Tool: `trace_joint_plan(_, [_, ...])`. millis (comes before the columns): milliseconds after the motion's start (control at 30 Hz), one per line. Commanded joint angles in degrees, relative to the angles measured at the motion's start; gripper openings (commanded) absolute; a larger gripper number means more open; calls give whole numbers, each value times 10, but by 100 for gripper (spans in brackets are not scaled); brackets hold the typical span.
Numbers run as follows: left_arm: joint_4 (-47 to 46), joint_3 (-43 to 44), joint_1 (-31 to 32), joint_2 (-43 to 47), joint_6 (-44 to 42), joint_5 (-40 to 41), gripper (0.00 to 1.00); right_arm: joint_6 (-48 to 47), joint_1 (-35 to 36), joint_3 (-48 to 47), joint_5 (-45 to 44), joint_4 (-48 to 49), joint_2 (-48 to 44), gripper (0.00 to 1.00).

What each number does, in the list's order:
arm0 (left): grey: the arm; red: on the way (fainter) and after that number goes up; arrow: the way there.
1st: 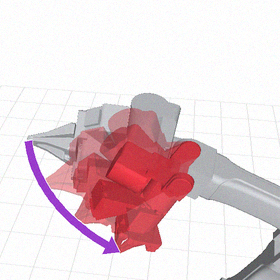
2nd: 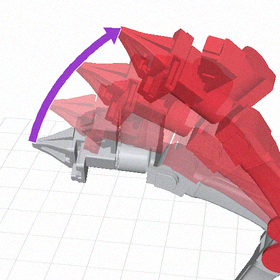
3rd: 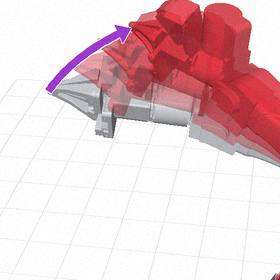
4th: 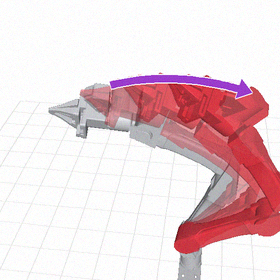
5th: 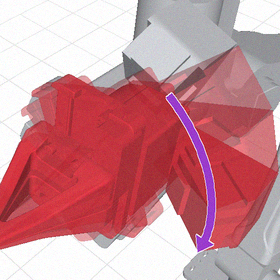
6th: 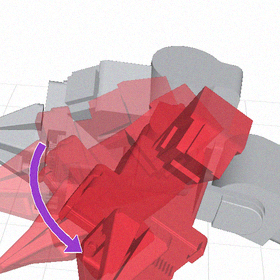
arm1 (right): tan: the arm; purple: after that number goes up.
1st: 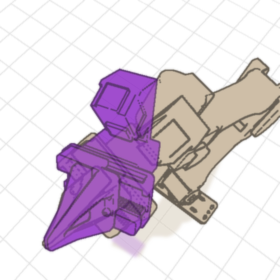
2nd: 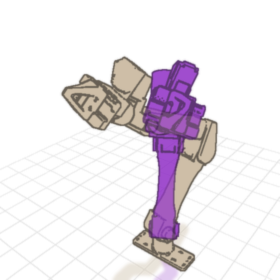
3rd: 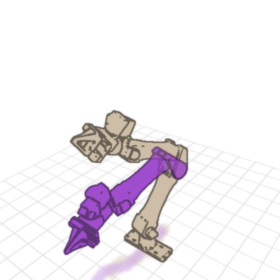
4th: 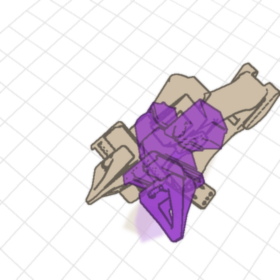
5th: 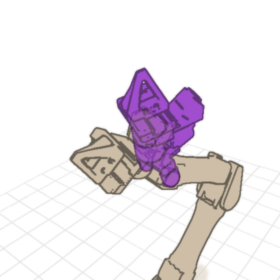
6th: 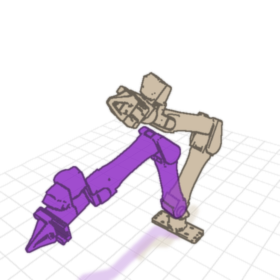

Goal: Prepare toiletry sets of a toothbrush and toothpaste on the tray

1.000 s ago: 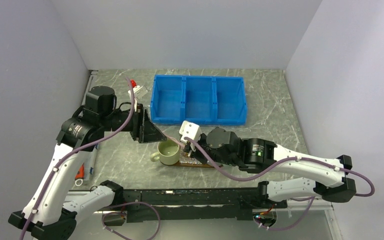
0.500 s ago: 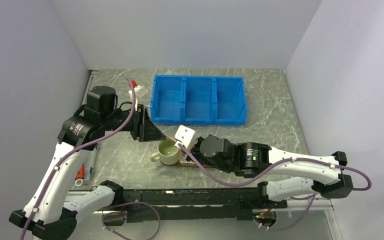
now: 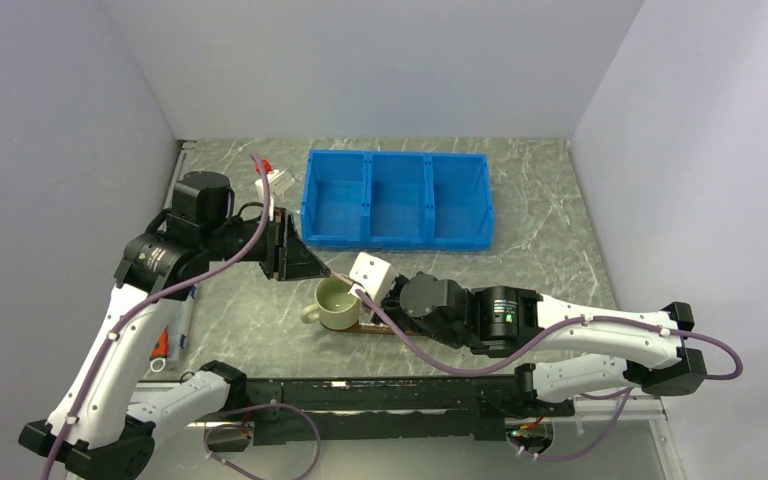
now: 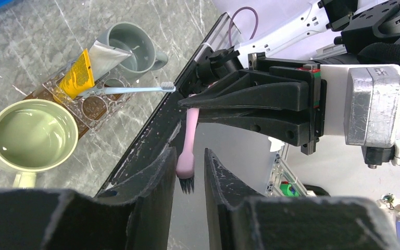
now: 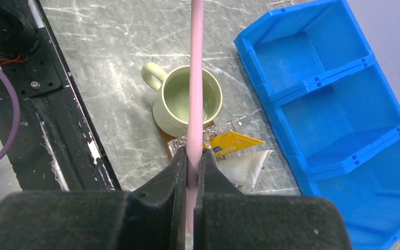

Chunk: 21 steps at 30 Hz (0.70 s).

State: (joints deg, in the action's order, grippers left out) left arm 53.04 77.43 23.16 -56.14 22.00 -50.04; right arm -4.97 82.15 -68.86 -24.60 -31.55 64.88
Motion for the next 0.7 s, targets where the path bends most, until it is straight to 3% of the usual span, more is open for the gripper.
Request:
trace_joint_plan(0, [-17,13,-4,4,3,2,29,1,6,-13,-11,26,-8,0])
trace_joint_plan(167, [-17,9,-4,5,3,5,2,5,7,-10,-13,30,-8,0])
trace_joint_plan(333, [-21,5,-4,7,2,10,0,11,6,-3,-15,32,-11,0])
trace_joint_plan(533, [6,17,-4,3,-20,26,0,24,7,11,-15,32,-25,36])
trace_joint_plan(667, [28,26,-4,1,-33,44,0,32,6,20,-15,33,-43,47])
